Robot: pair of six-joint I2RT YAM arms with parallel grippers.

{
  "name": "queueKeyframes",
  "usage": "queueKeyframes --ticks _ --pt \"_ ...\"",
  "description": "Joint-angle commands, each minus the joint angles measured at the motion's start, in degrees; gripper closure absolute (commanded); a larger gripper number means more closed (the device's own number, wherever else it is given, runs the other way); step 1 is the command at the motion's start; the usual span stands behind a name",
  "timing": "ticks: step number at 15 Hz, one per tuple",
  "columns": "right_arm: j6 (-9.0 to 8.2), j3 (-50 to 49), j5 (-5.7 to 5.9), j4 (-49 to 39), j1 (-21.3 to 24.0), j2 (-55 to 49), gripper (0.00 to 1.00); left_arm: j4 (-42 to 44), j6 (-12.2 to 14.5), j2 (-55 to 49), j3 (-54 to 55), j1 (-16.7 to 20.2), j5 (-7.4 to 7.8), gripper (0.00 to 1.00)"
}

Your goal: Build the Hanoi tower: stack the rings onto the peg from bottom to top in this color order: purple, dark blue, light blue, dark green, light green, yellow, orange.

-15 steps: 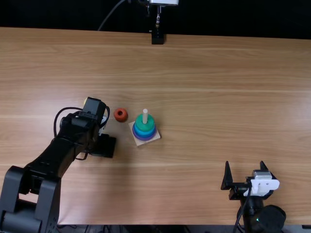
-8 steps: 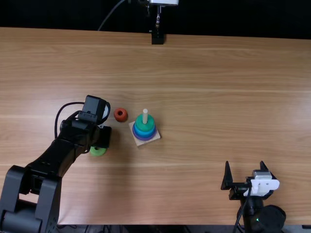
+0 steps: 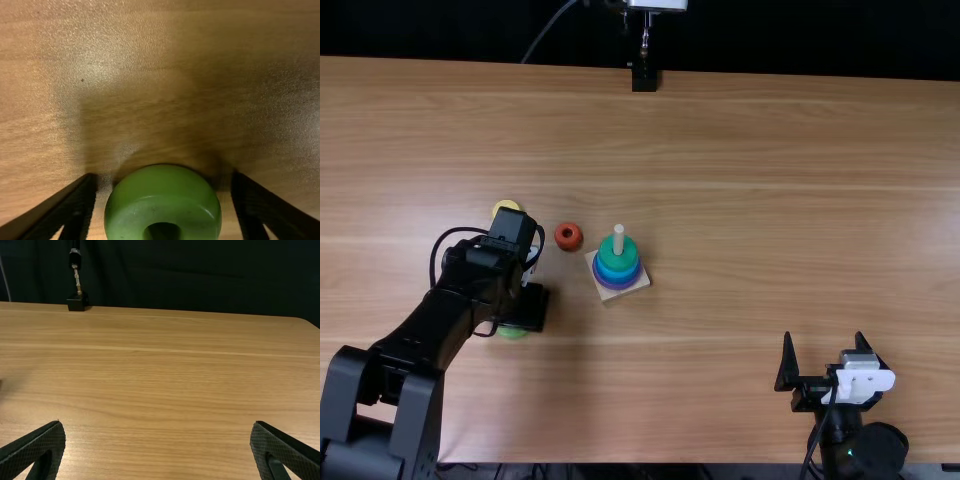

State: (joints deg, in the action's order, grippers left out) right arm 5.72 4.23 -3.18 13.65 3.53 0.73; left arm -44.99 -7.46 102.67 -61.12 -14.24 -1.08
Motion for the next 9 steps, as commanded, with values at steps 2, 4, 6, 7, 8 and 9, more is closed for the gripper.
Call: queueKeyframes --ticks 2,4,6,7,8,9 --pt "-0.02 -3.35 -0.62 4.55 0.69 -0.73 0.0 -0.68 0.5 1.39 1.36 0.09 0.45 0.0" --pt "-0.02 -3.35 -0.62 4.55 0.69 -0.73 0.0 -3.1 0.61 1.13 1.45 0.09 0.45 0.0" --pt "-0.02 -3.35 -0.62 4.55 0.69 -0.73 0.0 -3.84 0.61 1.04 1.62 0.09 0.45 0.0" --pt "-0.02 -3.35 -0.62 4.55 0.69 -0.73 0.0 -3.73 0.61 0.6 1.8 0.09 0.45 0.0" --pt "-0.02 -3.26 -0.62 4.55 0.69 -0.73 0.0 -3.73 0.61 0.51 1.8 0.0 0.45 0.0" --pt "-0.02 -3.35 -0.62 4.55 0.69 -0.73 0.0 -3.73 0.61 0.42 1.8 0.0 0.55 0.0"
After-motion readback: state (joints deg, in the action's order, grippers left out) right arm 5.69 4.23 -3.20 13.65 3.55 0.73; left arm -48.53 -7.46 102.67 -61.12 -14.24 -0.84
